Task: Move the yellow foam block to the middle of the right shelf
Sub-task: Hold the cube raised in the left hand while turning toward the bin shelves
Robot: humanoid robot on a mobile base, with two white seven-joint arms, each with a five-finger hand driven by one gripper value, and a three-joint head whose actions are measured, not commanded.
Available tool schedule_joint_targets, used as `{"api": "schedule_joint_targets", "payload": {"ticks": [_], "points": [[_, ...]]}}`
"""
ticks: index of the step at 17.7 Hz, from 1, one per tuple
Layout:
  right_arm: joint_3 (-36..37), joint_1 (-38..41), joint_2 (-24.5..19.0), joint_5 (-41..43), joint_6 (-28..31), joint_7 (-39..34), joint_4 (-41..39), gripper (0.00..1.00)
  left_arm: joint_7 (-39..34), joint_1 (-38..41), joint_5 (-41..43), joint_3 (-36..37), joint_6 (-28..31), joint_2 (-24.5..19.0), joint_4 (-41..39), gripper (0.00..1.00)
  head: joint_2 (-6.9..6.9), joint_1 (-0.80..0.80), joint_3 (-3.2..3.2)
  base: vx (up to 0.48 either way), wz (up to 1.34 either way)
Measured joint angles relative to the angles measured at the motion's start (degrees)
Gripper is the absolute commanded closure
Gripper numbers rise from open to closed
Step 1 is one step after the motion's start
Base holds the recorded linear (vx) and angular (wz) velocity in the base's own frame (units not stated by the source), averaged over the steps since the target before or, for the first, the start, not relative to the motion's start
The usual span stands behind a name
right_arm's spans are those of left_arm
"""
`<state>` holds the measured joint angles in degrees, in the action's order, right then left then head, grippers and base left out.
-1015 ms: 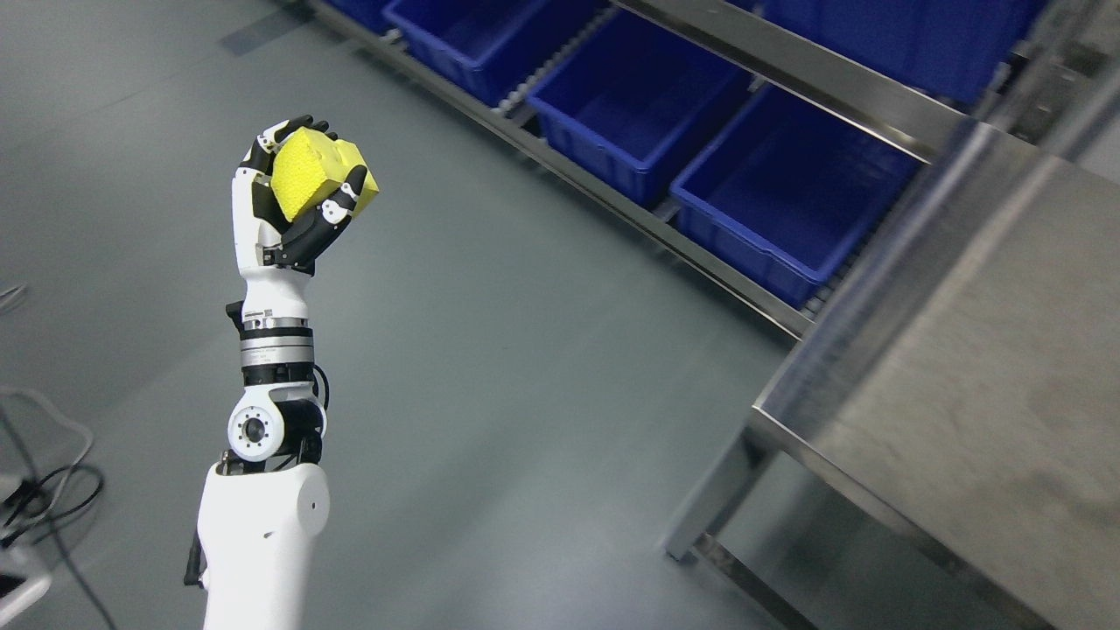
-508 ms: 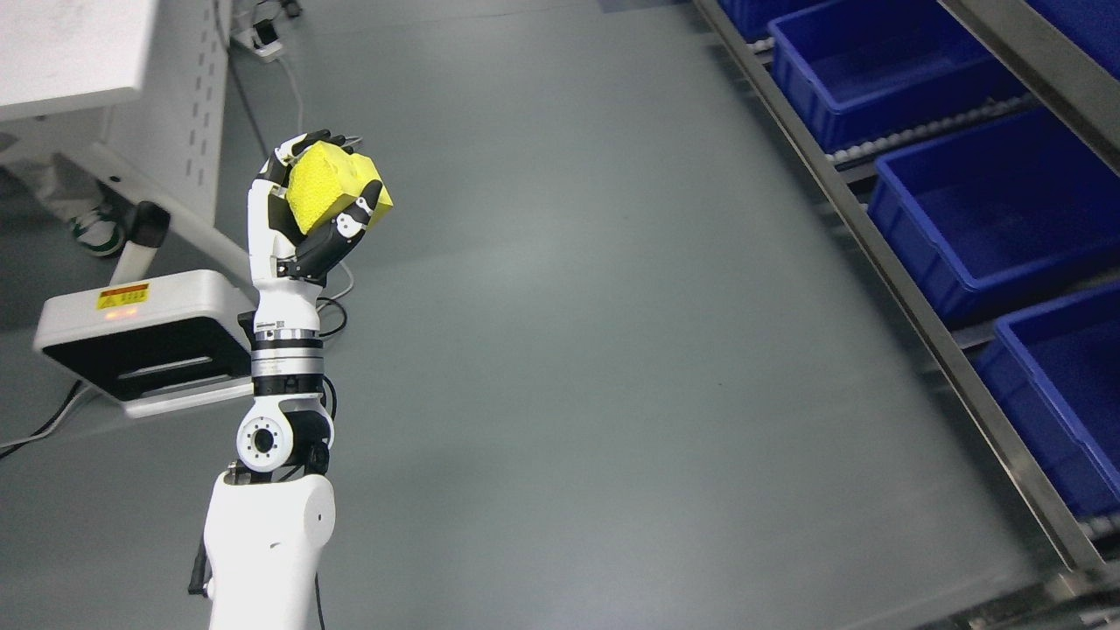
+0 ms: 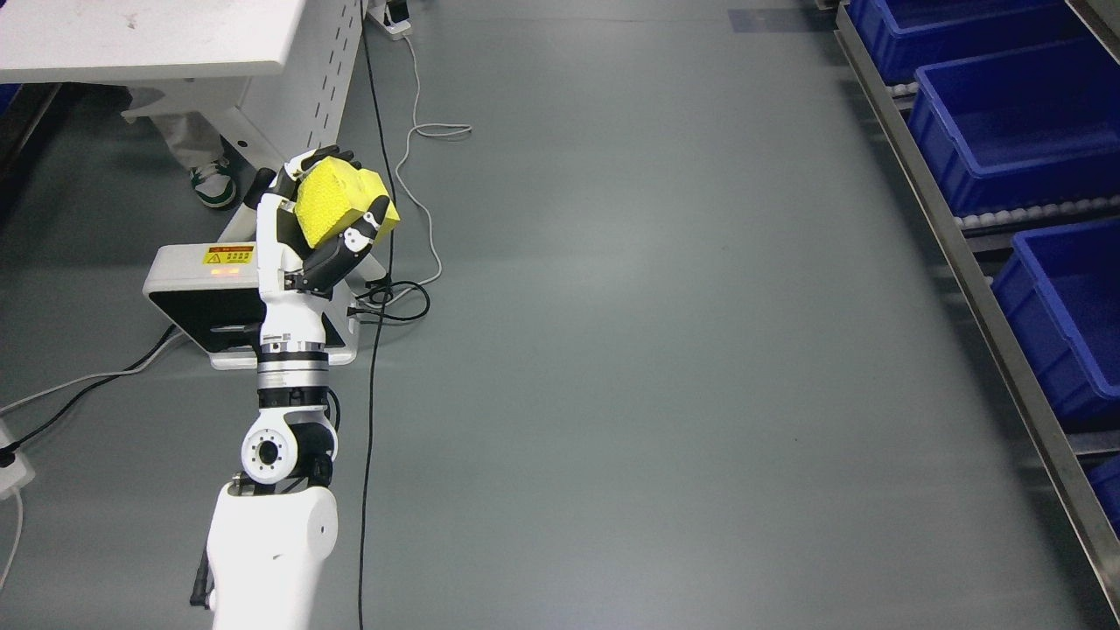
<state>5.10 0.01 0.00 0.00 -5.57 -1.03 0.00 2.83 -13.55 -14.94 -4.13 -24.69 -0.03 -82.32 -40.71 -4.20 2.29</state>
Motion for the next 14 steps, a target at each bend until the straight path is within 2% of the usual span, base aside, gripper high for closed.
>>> {"api": "schedule_joint_targets", "payload": {"ticks": [6, 14], "points": [[0.0, 0.0, 0.0, 0.0, 0.0, 0.0, 0.0, 0.0, 0.0, 0.3, 0.0, 0.0, -0.1, 0.0, -0.1, 0.72, 0.0, 0.0, 0.0, 0.159, 0.07], [0.0, 0.0, 0.0, 0.0, 0.0, 0.0, 0.0, 0.0, -0.1, 0.7, 0.0, 0.0, -0.5, 0.0, -0.3, 0.72, 0.0, 0.0, 0.0, 0.244, -0.2]]}}
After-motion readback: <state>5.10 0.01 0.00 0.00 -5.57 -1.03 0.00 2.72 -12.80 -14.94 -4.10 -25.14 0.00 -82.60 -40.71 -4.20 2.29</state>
